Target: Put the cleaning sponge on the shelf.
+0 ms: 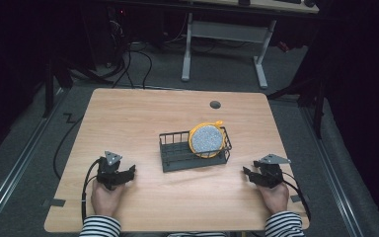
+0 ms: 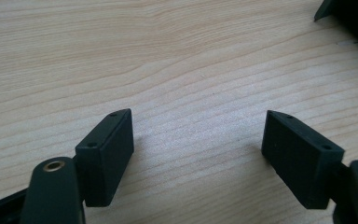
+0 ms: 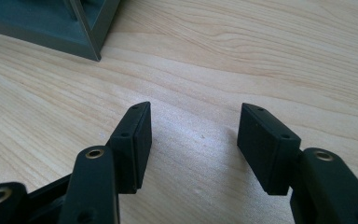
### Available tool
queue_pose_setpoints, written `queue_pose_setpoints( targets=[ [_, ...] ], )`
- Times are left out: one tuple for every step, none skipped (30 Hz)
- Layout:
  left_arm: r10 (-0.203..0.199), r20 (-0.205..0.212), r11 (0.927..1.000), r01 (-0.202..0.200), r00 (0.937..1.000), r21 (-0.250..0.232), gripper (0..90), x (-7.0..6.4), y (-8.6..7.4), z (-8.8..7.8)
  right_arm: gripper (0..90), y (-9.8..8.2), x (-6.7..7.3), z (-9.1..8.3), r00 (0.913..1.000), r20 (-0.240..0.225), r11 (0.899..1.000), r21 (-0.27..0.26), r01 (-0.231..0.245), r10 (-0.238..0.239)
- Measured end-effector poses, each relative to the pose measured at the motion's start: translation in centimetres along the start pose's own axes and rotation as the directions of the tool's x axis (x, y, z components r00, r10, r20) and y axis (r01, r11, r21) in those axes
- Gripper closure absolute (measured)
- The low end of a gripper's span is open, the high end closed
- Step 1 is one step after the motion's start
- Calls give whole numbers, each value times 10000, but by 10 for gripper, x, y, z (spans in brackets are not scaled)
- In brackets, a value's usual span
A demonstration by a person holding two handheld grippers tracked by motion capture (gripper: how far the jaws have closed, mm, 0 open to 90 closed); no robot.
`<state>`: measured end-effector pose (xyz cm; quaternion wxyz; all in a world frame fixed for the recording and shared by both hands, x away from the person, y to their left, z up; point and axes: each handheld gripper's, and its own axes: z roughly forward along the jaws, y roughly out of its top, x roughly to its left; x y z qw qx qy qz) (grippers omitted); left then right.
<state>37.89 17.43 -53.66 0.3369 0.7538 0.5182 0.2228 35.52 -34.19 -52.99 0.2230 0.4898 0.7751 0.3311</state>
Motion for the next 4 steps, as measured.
queue_pose_setpoints(
  targets=[
    [-1, 1, 10000, 1, 10000, 0, 255, 0, 0, 0, 448, 0, 0, 0, 10000, -14, 10000, 1, 0, 0],
    [0, 3, 10000, 0, 10000, 0, 255, 0, 0, 0, 447, 0, 0, 0, 10000, -22, 10000, 1, -2, 2],
    [-2, 4, 10000, 2, 10000, -1, 255, 0, 0, 0, 447, 0, 0, 0, 10000, -21, 10000, 3, -1, 1],
    [-2, 4, 10000, 2, 10000, -1, 255, 0, 0, 0, 447, 0, 0, 0, 10000, -21, 10000, 3, -1, 1]
  ],
)
